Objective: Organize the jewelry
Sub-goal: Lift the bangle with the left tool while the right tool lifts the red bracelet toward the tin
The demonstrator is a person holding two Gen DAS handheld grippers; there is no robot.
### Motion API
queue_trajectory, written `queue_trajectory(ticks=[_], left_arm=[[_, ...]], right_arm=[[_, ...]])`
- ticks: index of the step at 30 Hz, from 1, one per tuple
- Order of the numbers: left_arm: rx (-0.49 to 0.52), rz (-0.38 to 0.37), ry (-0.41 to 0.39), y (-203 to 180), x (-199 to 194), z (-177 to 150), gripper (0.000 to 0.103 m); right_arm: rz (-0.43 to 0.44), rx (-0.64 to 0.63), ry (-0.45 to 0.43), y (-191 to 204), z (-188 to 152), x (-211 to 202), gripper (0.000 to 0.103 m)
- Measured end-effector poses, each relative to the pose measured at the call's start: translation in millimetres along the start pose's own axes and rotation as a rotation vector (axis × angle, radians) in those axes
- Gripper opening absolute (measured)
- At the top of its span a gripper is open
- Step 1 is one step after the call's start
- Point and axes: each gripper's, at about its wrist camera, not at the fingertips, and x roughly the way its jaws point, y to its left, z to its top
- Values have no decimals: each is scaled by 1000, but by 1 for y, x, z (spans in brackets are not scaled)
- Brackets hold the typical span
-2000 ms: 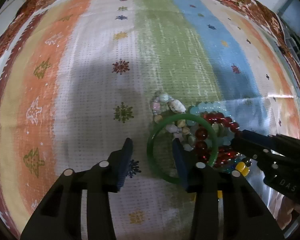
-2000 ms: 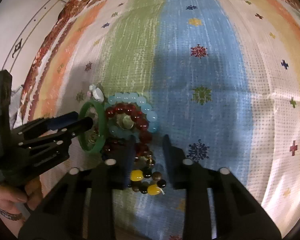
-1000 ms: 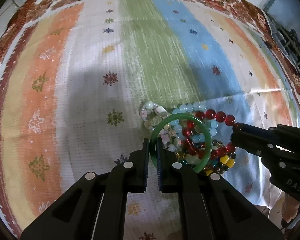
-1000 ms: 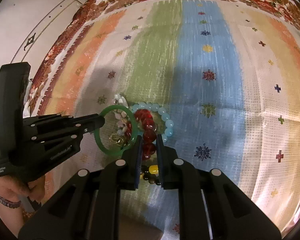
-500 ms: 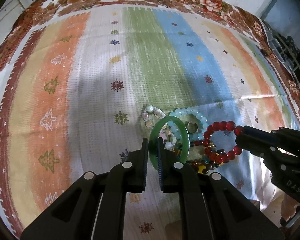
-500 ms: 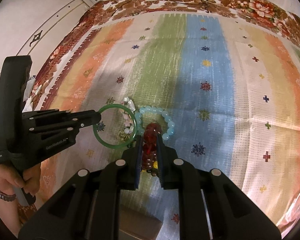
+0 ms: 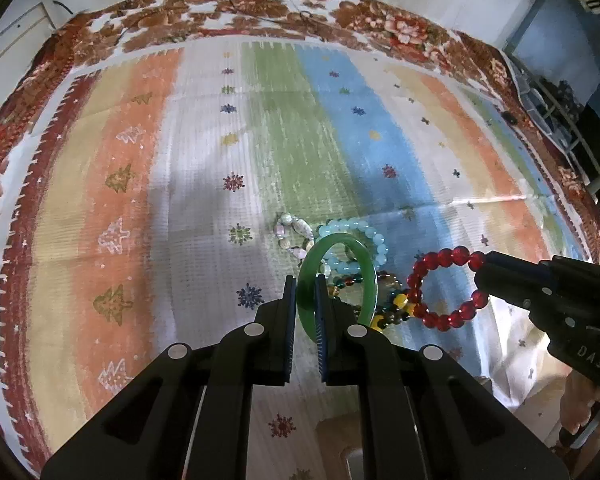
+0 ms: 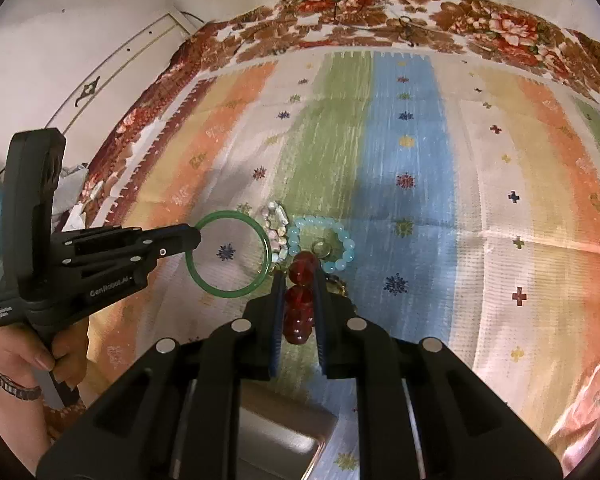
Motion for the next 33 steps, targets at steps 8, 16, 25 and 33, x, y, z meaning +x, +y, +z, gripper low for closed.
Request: queue_trajectory(ticks=[8,16,25,33], left_arm=[[43,-8,-43,-13,-24,-10,8],[57,-31,-103,-22,-55,-33,8],[60,-55,-127,-25,-72,-63,8],[75,-83,-112,-35,-79,-97,8]], right_arm=[[-7,8,-28,5,-11,-21,15],[20,-30,-75,25,-25,-50,15],[63,-77,-72,44,-55,-69,15],[85,-82,-51,53,-95,-75,15]])
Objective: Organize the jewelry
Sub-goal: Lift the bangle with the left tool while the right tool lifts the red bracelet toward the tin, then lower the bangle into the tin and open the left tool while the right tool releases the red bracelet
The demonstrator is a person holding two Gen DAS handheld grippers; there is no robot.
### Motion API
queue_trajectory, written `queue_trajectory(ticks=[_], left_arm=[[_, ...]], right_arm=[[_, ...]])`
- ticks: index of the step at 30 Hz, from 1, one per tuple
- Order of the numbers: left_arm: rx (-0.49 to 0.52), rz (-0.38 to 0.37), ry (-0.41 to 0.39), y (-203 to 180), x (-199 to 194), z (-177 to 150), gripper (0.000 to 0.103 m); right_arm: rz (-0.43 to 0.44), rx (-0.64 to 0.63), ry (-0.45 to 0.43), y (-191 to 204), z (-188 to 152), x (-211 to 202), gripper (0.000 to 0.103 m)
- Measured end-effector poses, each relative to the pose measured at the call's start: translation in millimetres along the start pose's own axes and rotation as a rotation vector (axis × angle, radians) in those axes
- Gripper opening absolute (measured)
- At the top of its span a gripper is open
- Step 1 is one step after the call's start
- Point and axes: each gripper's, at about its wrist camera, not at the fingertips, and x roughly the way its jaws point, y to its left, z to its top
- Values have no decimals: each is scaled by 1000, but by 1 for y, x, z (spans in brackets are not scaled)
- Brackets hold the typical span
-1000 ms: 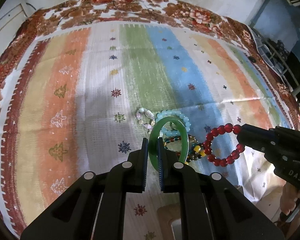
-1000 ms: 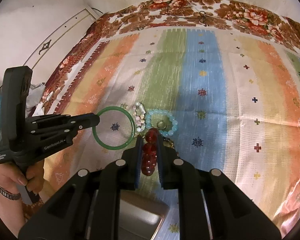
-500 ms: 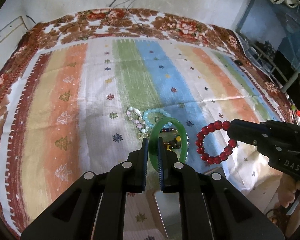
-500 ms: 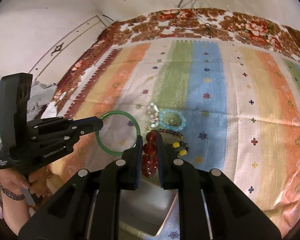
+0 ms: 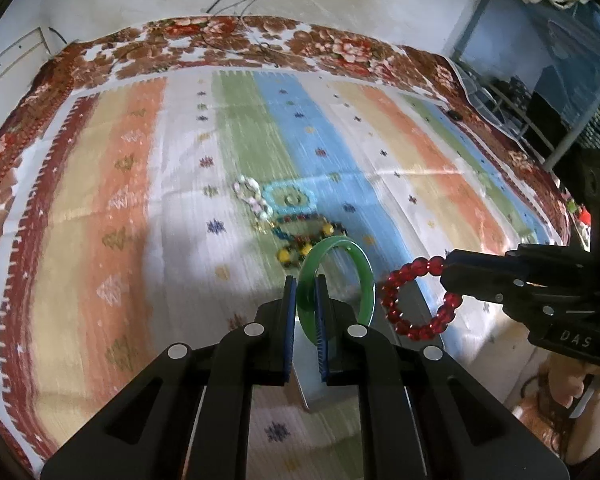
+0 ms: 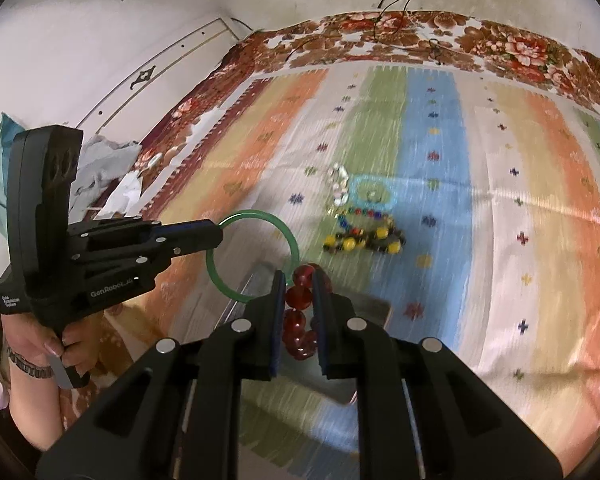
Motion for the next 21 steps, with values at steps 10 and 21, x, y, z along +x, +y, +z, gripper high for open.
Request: queue_trajectory(ticks=[10,21], left_arm=[[79,55,91,-21,25,-20,9],[88,66,106,-24,29,-22,9]], right_arm=[[-17,-7,63,0,-21,15,15],[-15,-11,83,-1,-22,20,15]])
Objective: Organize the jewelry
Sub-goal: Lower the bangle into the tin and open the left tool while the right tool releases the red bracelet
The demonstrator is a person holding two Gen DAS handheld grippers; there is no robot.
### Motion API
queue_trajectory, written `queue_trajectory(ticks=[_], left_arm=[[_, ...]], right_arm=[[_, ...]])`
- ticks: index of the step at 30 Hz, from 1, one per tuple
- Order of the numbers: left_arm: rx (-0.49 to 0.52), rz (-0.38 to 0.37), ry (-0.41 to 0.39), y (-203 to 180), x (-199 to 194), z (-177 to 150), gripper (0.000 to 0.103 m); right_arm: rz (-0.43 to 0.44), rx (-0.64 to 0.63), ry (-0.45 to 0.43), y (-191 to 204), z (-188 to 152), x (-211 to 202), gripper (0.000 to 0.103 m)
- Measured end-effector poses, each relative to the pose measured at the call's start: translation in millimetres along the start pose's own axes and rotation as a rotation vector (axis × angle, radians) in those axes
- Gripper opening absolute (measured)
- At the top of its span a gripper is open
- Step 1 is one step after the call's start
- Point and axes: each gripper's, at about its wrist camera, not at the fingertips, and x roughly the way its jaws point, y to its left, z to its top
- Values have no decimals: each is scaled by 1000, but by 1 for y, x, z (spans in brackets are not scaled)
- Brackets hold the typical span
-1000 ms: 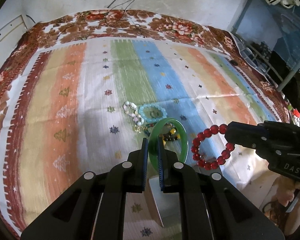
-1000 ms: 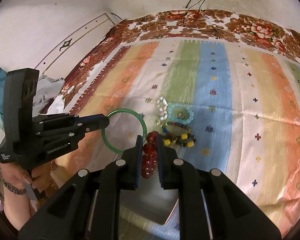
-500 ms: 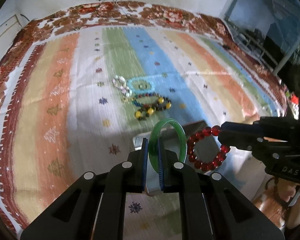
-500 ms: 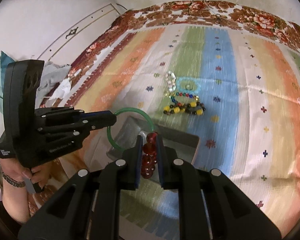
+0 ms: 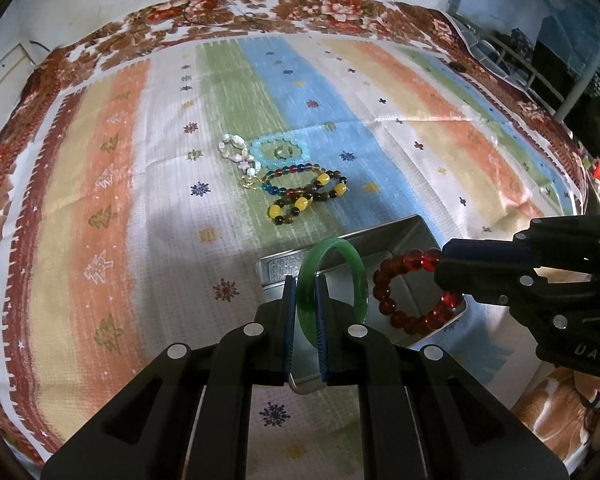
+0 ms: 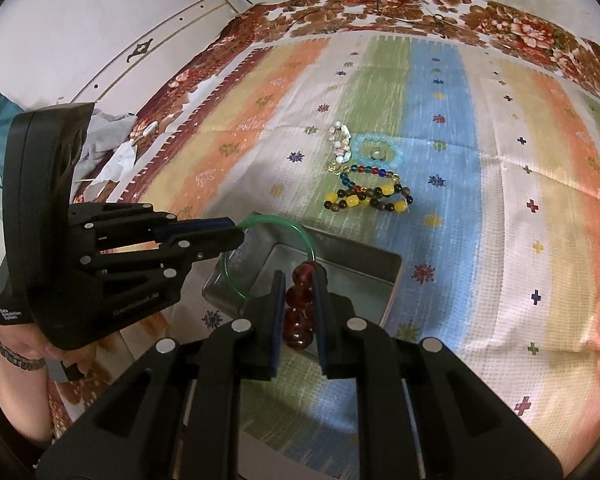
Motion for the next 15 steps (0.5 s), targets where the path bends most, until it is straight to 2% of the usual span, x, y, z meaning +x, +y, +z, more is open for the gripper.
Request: queue_trajectory(ticks=[11,15], left_arm=[[-24,-8,8,6,3,2,9],[-33,-7,3,9,1,3,9]], right_arm=[[9,46,15,-8,1,4,20],[5,46,15,-8,1,5,28]])
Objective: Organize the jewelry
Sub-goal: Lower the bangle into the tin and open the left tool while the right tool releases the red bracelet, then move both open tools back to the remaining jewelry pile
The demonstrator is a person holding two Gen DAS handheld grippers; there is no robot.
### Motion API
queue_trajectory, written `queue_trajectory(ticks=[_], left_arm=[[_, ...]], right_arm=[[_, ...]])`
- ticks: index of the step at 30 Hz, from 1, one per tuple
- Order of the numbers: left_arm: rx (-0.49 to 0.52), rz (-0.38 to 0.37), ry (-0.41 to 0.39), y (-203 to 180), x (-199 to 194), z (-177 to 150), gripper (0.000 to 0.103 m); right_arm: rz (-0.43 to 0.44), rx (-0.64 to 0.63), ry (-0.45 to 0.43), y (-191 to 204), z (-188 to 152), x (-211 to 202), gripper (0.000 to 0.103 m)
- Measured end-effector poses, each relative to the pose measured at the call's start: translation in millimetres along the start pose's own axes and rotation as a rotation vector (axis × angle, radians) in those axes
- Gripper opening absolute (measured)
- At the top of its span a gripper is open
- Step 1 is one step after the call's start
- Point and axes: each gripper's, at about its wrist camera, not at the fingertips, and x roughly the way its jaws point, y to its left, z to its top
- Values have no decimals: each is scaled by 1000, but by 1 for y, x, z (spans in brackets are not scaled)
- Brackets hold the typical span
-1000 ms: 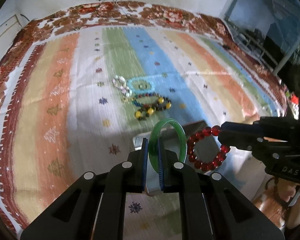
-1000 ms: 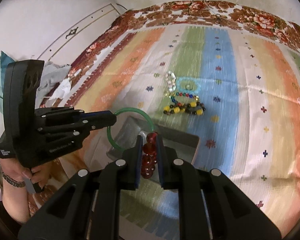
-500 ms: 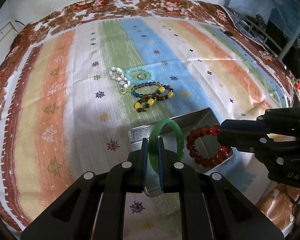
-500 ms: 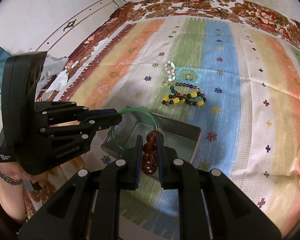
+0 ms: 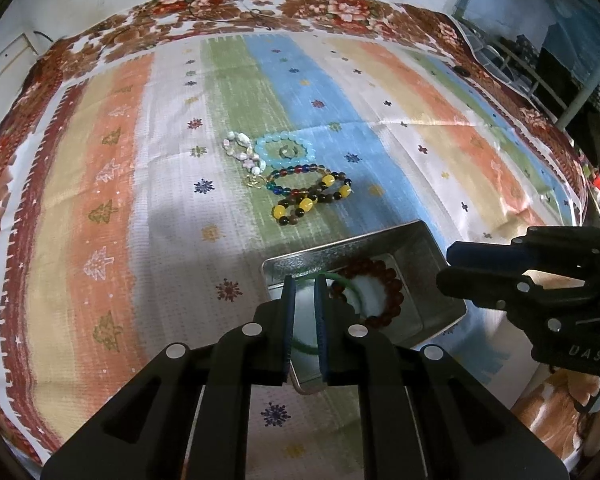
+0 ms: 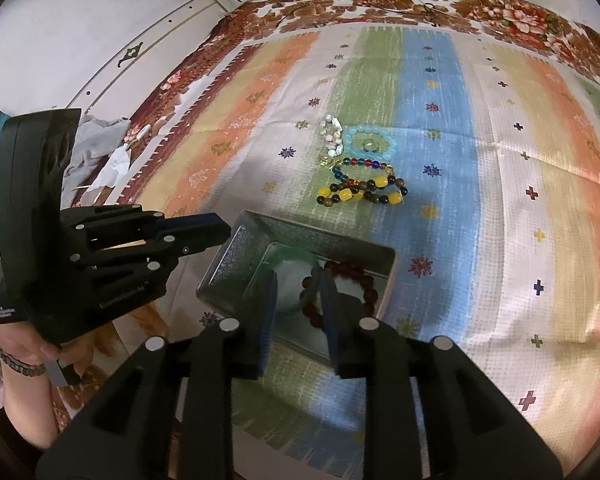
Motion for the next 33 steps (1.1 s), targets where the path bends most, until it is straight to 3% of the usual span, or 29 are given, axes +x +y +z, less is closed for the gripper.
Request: queue_trajectory(ticks=[7,10,22,26,33], left_arm=[[-26,-5,-6,8,-2,4,12],[-39,-5,-11,12,-2,8,23],[-78,-7,-19,25,4,28,27],[-90,-2,-28,28,5,33,28],[-86,4,-7,32,11,40,33]], right_arm=[[-14,15,-3,-4,2,1,37],[-23,19,-6,-7,4,2,41],[-16,49,-16,-16,11,3,45],[-12,46,-35,-17,17,1,53],[-15,62,-31,-23,33,11,53]])
